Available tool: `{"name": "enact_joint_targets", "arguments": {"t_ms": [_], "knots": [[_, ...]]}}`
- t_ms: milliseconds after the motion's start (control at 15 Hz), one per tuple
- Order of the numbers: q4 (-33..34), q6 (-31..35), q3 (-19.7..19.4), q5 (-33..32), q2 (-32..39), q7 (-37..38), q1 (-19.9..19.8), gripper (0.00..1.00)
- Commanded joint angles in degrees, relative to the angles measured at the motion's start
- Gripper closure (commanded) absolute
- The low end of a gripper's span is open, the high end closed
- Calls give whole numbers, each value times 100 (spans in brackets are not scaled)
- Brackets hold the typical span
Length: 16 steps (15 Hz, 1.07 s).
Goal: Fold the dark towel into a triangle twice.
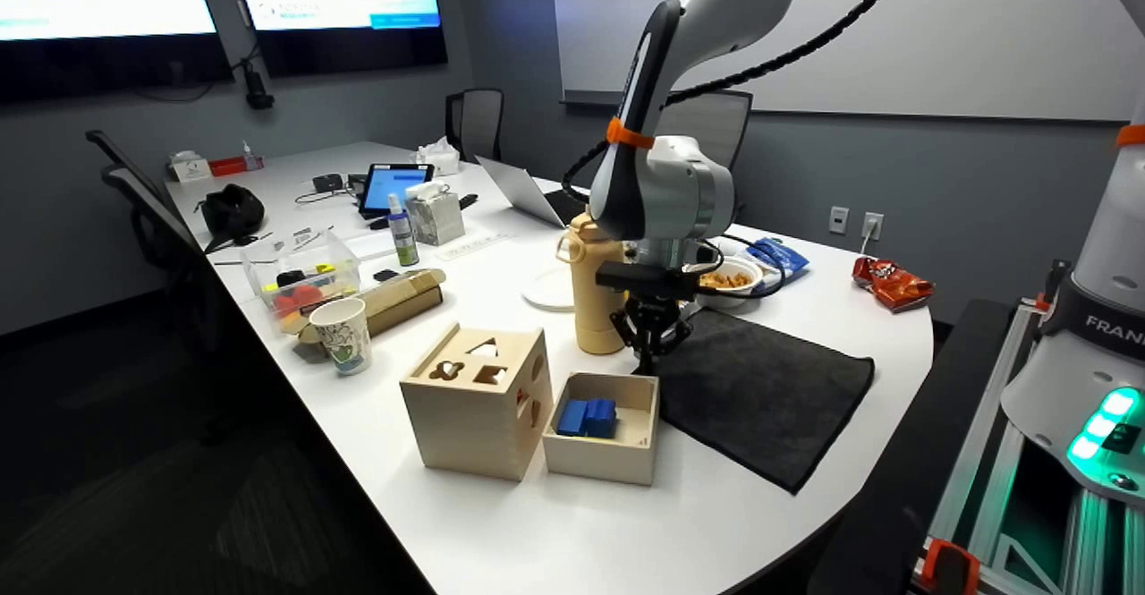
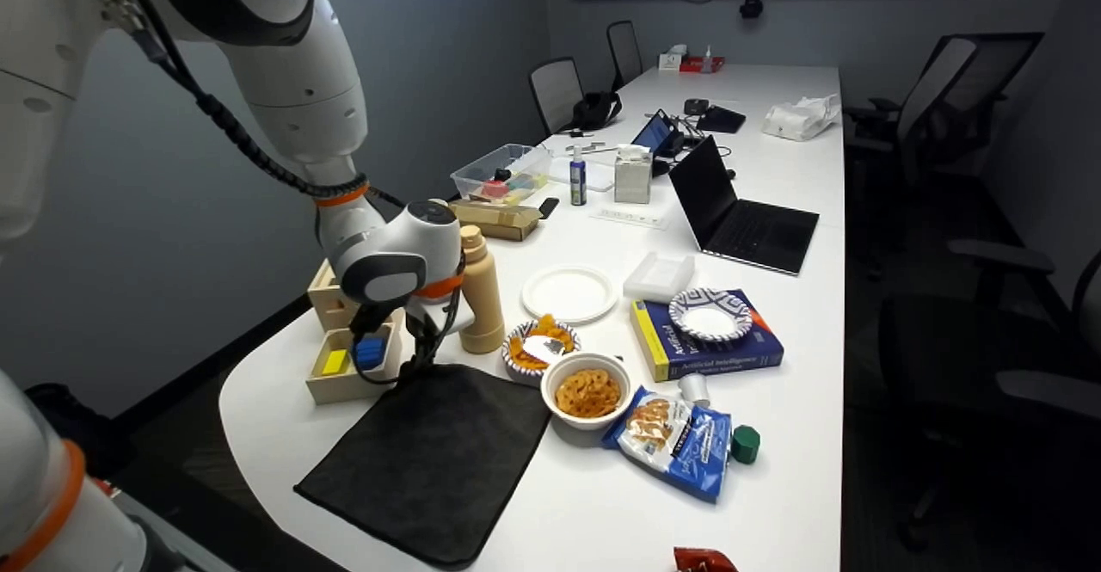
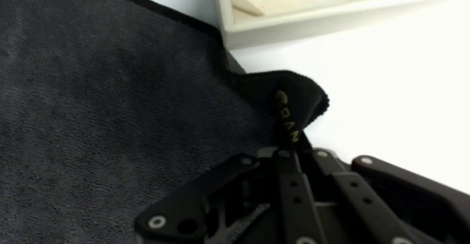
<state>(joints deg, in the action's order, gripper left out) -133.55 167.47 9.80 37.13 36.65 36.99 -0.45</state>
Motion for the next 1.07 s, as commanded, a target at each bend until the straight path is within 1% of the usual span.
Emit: {"name": "enact_joint_targets", "arguments": {"t_ms": [0, 67, 133, 200, 467, 667, 800, 867, 1000], "knots": [[-294, 251, 201, 364, -526, -423, -132, 99], [-298, 295, 277, 435, -596, -565, -185, 99], [-331, 386, 482, 405, -654, -631, -370, 99], [-335, 456, 596, 477, -702, -739, -450, 99], [-436, 880, 1548, 952, -848, -1367, -1263, 99], [-511, 1183, 2057, 1216, -723, -1679, -1851, 99], [-617, 1309, 2142, 1257, -617, -1751, -2113, 99], [-691, 1366, 2071, 1221, -563, -1761, -2171, 99], [-813, 1479, 2075, 1193, -476, -1849, -2399, 99]]}}
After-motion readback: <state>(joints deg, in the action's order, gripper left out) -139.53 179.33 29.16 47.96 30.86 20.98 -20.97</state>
